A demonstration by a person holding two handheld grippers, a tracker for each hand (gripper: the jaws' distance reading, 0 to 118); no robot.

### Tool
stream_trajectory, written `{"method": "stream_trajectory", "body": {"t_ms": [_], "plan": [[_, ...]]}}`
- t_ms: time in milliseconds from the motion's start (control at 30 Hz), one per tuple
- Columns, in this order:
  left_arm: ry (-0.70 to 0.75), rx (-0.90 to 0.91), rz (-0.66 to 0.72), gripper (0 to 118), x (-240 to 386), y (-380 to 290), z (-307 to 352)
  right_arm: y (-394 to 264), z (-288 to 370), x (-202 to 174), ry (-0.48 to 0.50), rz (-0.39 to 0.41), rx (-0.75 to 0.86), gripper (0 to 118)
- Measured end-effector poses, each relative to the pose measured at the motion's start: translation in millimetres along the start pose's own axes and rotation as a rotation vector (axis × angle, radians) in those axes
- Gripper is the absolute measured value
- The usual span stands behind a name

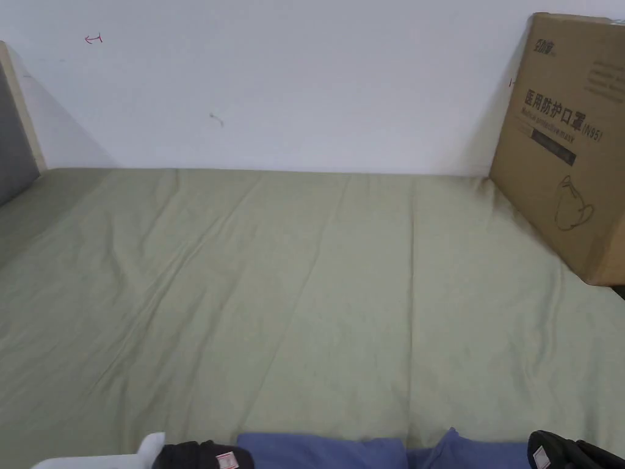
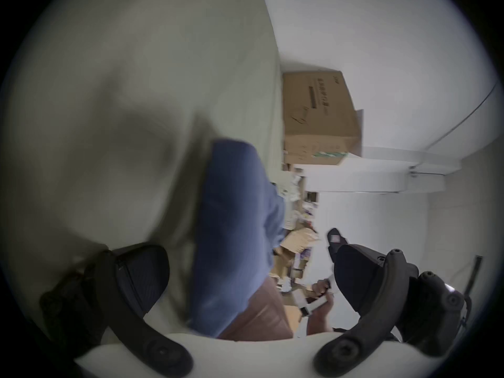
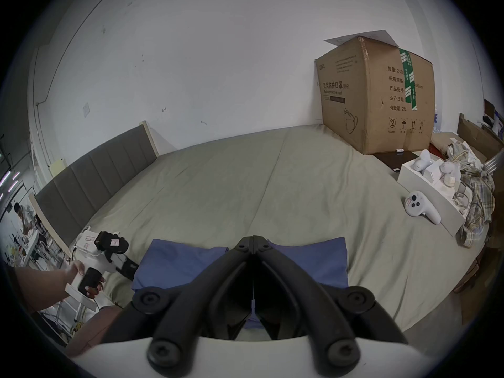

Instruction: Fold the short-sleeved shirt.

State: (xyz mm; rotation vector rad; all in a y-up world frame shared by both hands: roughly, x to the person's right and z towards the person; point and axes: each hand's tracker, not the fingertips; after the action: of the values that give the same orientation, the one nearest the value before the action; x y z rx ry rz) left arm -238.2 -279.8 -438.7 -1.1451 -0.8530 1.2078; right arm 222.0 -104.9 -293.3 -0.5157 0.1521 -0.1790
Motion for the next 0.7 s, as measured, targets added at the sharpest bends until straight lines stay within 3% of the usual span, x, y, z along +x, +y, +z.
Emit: {"method": "stream_trajectory", "body": {"t_ms": [67, 167, 200, 233, 267, 333, 400, 533, 700], "plan": [[-0.115, -0.038, -0.015, 118, -1.0, 11.6, -19.9, 0.8, -1.5, -1.6, -0.001, 0.002, -0.008, 0], [-0.07, -0.01, 0.009, 113, 12.1, -4.4, -51.8, 1.2, -3.1, -2.4, 0.011, -0.011, -0.018, 0], [-0.013, 0.027, -0.017, 90, 15.4, -5.2, -54.3, 1.4, -3.6, -2.8, 0.015, -0.012, -0.022, 0], [0.129, 0.042, -0.056, 36, 12.6, 4.2, -52.0, 1.4, -3.7, -3.2, 0.017, -0.011, -0.025, 0], [0.352, 0.032, -0.077, 10, 6.9, 3.6, -61.4, 1.1, -3.2, -3.5, 0.018, -0.01, -0.026, 0], [0.209, 0.076, -0.059, 10, 23.9, -6.3, -52.4, 0.5, -2.9, -3.9, 0.02, -0.006, -0.033, 0], [0.448, 0.018, -0.22, 10, 48.6, -10.2, -56.0, 0.5, -2.4, -3.7, 0.022, -0.001, -0.039, 0], [0.727, 0.076, -0.503, 10, 114.7, -36.4, -33.4, 3.2, 3.1, -0.5, 0.032, 0.009, -0.026, 0], [1.242, 0.204, -0.682, 11, 158.1, -52.1, 15.1, 2.8, 10.2, 6.0, 0.045, -0.011, -0.004, 0]]}}
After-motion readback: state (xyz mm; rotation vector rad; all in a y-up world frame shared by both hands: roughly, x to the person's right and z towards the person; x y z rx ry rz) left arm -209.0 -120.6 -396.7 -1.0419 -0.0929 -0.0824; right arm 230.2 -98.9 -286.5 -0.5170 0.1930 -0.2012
